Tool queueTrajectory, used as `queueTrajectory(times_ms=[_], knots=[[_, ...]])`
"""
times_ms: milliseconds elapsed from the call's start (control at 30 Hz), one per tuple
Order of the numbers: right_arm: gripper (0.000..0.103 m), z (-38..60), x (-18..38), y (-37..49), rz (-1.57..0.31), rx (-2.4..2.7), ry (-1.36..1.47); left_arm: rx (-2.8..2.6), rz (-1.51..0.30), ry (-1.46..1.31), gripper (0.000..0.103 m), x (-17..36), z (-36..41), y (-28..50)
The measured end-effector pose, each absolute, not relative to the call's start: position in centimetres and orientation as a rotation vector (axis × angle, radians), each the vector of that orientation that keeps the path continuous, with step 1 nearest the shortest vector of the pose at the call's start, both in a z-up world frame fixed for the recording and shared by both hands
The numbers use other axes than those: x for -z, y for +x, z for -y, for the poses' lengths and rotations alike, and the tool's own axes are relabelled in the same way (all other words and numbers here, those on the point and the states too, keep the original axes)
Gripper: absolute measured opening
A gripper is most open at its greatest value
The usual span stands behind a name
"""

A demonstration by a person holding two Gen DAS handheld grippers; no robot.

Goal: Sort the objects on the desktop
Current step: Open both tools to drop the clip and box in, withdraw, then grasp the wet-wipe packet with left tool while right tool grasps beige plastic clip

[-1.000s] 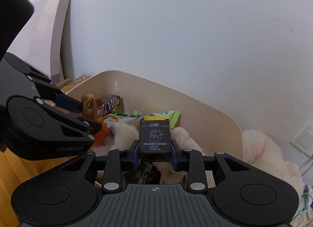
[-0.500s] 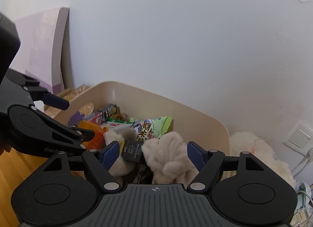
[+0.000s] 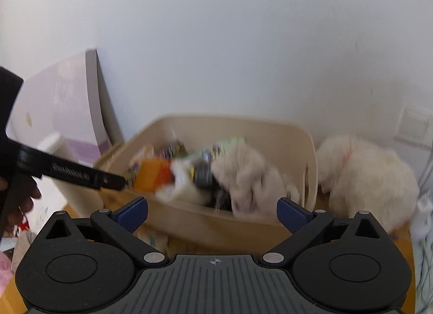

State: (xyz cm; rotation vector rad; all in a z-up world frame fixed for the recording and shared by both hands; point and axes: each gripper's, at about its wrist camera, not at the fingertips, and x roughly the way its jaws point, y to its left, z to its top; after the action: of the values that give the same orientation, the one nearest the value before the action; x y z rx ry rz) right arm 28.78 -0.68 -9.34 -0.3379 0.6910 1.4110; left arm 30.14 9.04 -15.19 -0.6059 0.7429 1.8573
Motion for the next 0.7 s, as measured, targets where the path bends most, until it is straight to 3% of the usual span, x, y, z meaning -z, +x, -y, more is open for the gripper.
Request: queueTrajectory(times_ms=[367, 700], knots=[[0.103, 0.7, 17.5, 27.5, -0.89, -1.372, -0.449, -1.863, -0.841, -0.742, 0.079, 21.0, -8.2, 31.0], [0.103, -1.7, 20.2, 24.4, -0.838, -1.387, -0.595, -1.856, -0.851, -0.844, 0.079, 23.5, -9.4, 30.3]])
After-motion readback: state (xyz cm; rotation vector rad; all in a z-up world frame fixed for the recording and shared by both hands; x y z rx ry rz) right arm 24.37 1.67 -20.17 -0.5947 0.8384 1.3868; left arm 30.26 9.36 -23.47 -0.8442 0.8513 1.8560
